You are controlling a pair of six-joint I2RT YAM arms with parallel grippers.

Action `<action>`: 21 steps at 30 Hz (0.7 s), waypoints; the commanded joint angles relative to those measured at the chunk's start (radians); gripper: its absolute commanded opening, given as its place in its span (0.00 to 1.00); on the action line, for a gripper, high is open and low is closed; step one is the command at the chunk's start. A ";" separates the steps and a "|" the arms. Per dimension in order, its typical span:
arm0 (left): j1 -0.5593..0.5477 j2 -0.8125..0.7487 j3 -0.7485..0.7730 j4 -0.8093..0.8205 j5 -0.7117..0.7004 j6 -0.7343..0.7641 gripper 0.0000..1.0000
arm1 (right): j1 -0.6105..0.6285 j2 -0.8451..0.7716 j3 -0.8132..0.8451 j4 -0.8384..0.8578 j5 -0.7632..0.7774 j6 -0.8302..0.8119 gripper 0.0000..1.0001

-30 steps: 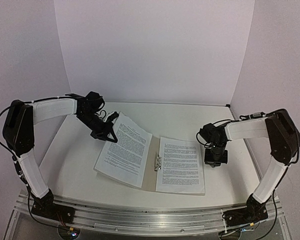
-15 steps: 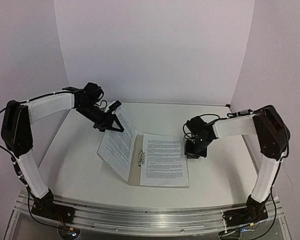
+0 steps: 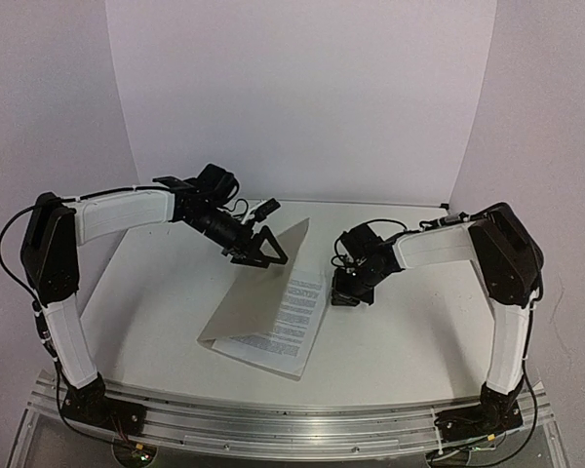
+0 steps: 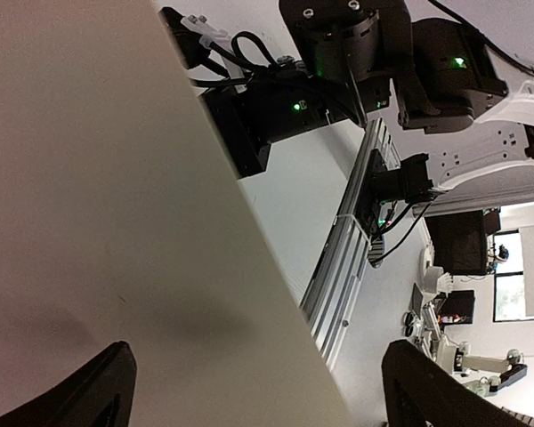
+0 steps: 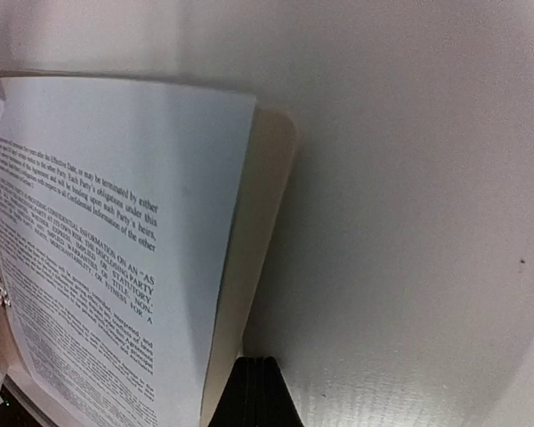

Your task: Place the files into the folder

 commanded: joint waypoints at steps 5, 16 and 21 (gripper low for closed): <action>-0.022 0.021 0.071 0.051 0.035 0.022 1.00 | 0.018 0.079 0.017 -0.059 -0.033 0.011 0.00; 0.163 0.012 0.026 -0.056 -0.249 0.087 0.88 | 0.014 -0.034 0.049 -0.170 0.138 -0.009 0.03; 0.245 -0.009 -0.154 -0.093 -0.411 0.146 0.63 | 0.040 0.000 0.071 -0.176 0.092 -0.005 0.07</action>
